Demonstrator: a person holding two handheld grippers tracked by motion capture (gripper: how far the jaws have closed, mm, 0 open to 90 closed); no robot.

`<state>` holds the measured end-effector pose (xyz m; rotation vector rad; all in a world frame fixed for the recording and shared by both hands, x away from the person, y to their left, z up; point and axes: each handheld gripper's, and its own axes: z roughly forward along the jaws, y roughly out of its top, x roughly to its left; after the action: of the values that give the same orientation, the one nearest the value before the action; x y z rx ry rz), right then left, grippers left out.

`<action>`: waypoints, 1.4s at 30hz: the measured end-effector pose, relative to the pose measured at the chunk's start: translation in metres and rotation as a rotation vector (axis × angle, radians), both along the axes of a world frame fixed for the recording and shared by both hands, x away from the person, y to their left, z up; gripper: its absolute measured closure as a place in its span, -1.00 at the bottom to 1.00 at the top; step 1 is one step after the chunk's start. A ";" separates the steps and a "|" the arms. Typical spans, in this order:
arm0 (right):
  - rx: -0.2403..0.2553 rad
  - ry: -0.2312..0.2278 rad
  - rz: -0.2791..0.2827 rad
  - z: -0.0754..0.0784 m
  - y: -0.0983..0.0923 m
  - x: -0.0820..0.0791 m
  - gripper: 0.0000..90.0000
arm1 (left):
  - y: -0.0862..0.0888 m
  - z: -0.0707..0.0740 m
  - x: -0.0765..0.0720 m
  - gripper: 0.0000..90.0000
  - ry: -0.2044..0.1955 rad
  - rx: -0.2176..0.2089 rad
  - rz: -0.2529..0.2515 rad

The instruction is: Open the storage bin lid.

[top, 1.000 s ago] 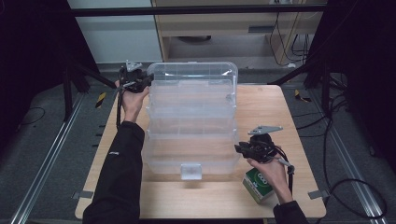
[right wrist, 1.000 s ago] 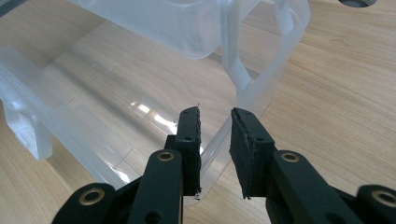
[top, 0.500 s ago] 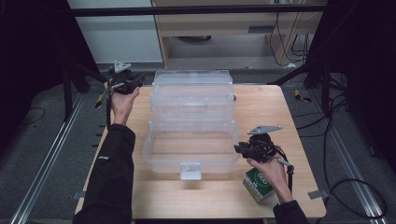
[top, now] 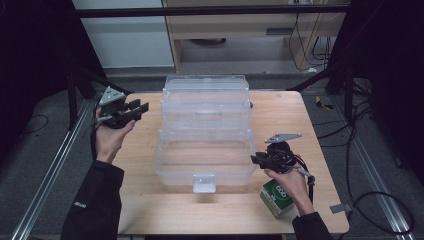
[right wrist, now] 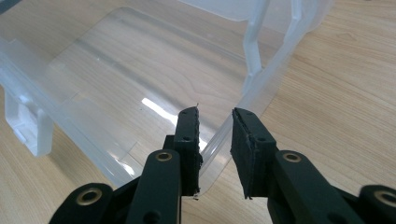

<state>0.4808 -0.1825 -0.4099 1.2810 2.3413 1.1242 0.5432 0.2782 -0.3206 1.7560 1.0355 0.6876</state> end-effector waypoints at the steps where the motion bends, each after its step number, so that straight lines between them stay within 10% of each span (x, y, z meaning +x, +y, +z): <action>1: 0.000 0.000 0.000 0.000 0.000 0.000 0.60 | 0.000 0.000 0.000 0.34 0.000 0.000 0.000; 11: 0.006 0.002 -0.007 0.000 0.000 -0.001 0.60 | 0.005 -0.049 -0.051 0.27 0.125 0.015 -0.057; 19: 0.003 0.000 -0.014 0.000 0.001 -0.002 0.60 | -0.013 -0.078 -0.063 0.32 0.212 0.065 -0.111; 42: 0.002 -0.004 -0.013 -0.001 0.000 0.000 0.60 | -0.019 -0.093 -0.070 0.64 0.281 0.064 -0.083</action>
<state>0.4805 -0.1827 -0.4104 1.2916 2.3257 1.1238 0.4733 0.2597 -0.4138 1.9799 1.1302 0.4337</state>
